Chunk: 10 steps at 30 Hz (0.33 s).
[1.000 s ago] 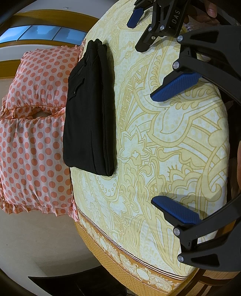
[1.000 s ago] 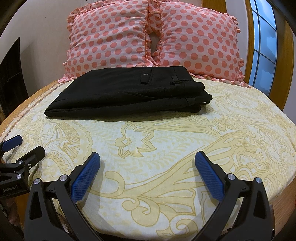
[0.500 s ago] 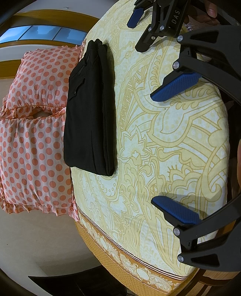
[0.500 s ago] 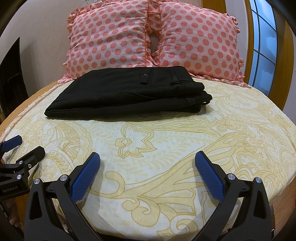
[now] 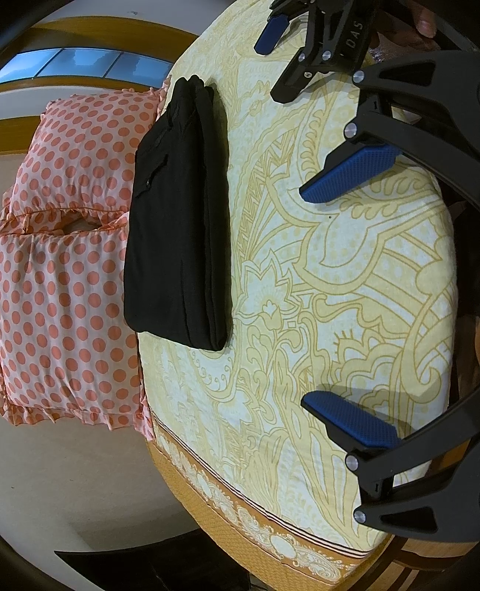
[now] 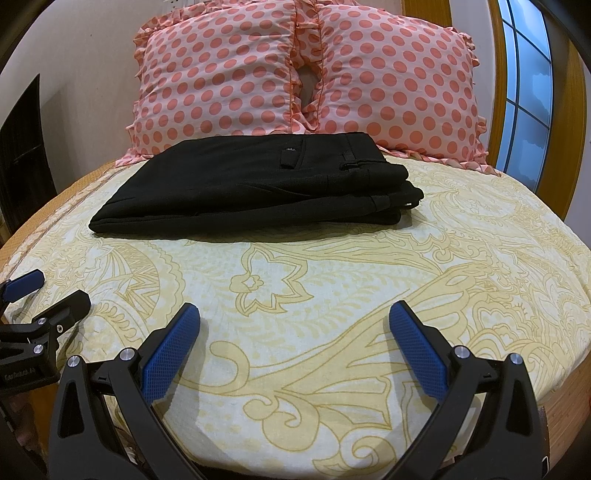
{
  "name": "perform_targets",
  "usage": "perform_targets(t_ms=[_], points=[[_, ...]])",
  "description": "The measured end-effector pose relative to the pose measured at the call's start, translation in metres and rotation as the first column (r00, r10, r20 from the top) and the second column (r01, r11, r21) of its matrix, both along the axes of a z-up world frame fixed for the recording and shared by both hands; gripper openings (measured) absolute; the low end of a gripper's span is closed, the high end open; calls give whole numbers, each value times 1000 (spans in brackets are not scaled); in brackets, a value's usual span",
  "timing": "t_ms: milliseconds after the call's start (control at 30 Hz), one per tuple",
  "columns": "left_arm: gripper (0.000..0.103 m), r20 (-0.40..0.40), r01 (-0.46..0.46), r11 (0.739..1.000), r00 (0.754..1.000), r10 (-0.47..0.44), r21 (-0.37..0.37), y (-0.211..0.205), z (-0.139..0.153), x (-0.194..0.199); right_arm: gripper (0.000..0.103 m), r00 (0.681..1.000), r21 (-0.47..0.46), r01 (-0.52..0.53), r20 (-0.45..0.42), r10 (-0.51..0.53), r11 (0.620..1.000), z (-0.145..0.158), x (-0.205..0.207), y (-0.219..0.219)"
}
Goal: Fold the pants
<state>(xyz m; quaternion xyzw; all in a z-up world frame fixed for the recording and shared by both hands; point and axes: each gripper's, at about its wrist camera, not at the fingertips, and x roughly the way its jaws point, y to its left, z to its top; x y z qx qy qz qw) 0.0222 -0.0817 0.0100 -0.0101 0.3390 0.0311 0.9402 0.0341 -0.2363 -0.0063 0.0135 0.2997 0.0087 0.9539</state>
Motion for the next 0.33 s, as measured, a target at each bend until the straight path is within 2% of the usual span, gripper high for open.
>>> perform_targets(t_ms=[333], points=[[101,6,0,1000,1000,0,2,-2,0,0,102,1000,0,2,2,-2,1000,-1,0,1]])
